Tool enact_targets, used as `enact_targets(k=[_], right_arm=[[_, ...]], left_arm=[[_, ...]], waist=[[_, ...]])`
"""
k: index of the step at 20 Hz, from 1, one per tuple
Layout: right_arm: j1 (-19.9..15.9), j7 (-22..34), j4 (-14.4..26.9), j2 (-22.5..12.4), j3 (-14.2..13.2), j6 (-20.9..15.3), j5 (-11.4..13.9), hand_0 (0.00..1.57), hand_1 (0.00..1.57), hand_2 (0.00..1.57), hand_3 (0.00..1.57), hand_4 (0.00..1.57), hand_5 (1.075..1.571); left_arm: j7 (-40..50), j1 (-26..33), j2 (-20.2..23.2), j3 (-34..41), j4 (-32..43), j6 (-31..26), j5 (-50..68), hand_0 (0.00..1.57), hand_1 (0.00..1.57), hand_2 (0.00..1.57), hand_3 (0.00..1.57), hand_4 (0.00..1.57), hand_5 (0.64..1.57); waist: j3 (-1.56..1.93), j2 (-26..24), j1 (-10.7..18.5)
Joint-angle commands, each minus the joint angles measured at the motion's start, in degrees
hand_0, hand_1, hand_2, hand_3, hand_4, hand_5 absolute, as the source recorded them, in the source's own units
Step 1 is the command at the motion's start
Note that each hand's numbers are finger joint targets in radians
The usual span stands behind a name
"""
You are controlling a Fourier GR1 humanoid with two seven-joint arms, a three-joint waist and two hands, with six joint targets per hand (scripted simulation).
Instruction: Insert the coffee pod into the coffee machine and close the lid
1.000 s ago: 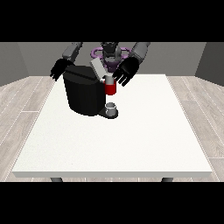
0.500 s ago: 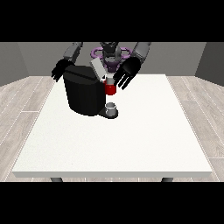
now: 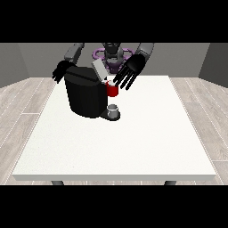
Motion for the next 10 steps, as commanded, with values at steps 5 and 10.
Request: enact_targets(k=[5,10], right_arm=[[4.0,-4.0,1.7,0.6,-0.2,1.4,-1.0,0.00,0.00,0.00,0.00,0.41,1.571],[6.6,-2.8,-0.1,-0.7,-1.2,2.1,-2.0,0.00,0.00,0.00,0.00,0.42,1.571]], left_arm=[[1.7,2.6,-2.4,0.0,-1.1,-0.3,-0.3,0.00,0.00,0.00,0.00,0.00,1.571],[-1.7,8.7,-4.4,1.3,-2.1,0.8,1.9,0.00,0.00,0.00,0.00,0.00,1.571]], waist=[[-0.04,-3.8,1.4],[-0.07,-8.0,3.5]])
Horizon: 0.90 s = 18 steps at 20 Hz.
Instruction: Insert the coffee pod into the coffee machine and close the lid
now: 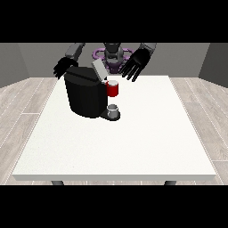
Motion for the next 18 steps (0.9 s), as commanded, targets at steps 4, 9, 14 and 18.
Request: enact_targets(k=[4,9,14,18], right_arm=[[4.0,3.3,-2.8,-0.5,-0.2,1.2,-1.7,0.00,0.00,0.00,0.00,0.45,1.571],[5.5,2.1,-2.3,-1.9,1.0,1.5,0.7,0.00,0.00,0.00,0.00,0.37,1.571],[5.8,5.6,-5.6,-4.8,1.1,5.7,-1.3,0.00,0.00,0.00,0.00,0.26,1.571],[4.4,7.7,-8.6,-6.3,2.3,7.5,-0.8,0.00,0.00,0.00,0.00,0.04,1.571]], left_arm=[[1.3,6.5,-5.8,8.2,0.7,0.0,9.6,0.00,0.00,0.00,0.00,0.00,1.571],[-1.3,10.7,-11.5,14.5,-0.2,-1.1,18.8,0.00,0.00,0.00,0.00,0.24,1.571],[-6.5,20.3,-14.4,16.0,-1.0,-1.8,22.3,0.00,0.00,0.00,0.00,0.00,1.571],[-4.6,22.6,-17.8,16.8,-2.2,-1.4,25.1,0.00,0.00,0.00,0.00,0.23,1.571]], waist=[[-0.11,-10.1,2.8],[-0.10,-15.0,8.6],[-0.07,-19.6,12.0],[-0.03,-21.5,12.5]])
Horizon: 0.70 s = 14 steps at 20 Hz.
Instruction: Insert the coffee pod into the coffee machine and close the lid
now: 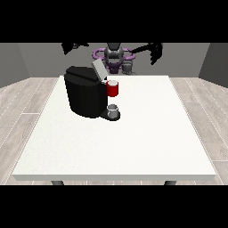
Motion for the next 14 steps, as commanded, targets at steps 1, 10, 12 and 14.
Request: enact_targets(k=[1,10,12,14], right_arm=[[-0.6,4.5,-2.7,-1.2,0.6,2.1,-1.4,0.00,0.00,0.00,0.00,0.00,1.571],[-5.8,5.4,0.9,-3.6,1.0,3.0,1.9,0.00,0.00,0.00,0.00,0.24,1.571],[-7.9,2.8,1.4,-4.1,0.1,2.7,2.4,0.00,0.00,0.00,0.00,0.22,1.571],[-6.3,1.9,2.1,-3.3,0.5,5.2,0.9,0.00,0.00,0.00,0.00,0.00,1.571]], left_arm=[[-0.8,6.1,-2.4,1.9,-0.5,-1.4,3.8,0.00,0.00,0.00,0.00,0.21,1.571],[2.9,10.4,-6.9,-0.3,-8.4,-6.3,9.0,0.00,0.00,0.00,0.00,0.06,1.571],[1.3,11.0,-4.3,1.4,-9.4,-8.9,11.7,0.00,0.00,0.00,0.00,0.14,1.571],[2.2,14.8,-7.6,-1.7,-13.2,-5.1,11.6,0.00,0.00,0.00,0.00,0.00,1.571]], waist=[[0.02,-4.2,3.0],[0.06,-2.9,11.1],[0.06,1.0,11.7],[0.07,0.2,10.4]])
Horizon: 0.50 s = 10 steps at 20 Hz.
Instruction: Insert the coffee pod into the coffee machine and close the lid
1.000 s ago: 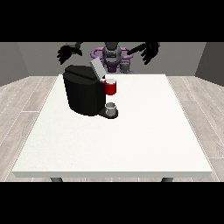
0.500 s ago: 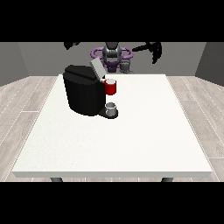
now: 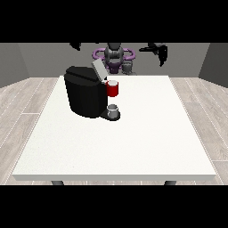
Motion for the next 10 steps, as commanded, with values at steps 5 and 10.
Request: enact_targets(k=[5,10], right_arm=[[-4.1,-2.9,6.6,0.4,-2.2,1.5,-0.5,0.00,0.00,0.00,0.00,0.00,1.571],[-8.2,0.3,9.1,0.8,-3.1,1.6,-1.4,0.00,0.00,0.00,0.00,0.00,1.571]], left_arm=[[4.0,6.0,-2.1,-4.6,-12.8,-0.2,5.0,0.00,0.00,0.00,0.00,0.22,1.571],[7.0,9.7,-2.1,-6.9,-18.0,2.6,7.9,0.00,0.00,0.00,0.00,0.00,1.571]], waist=[[0.02,3.6,2.3],[0.01,5.5,1.3]])
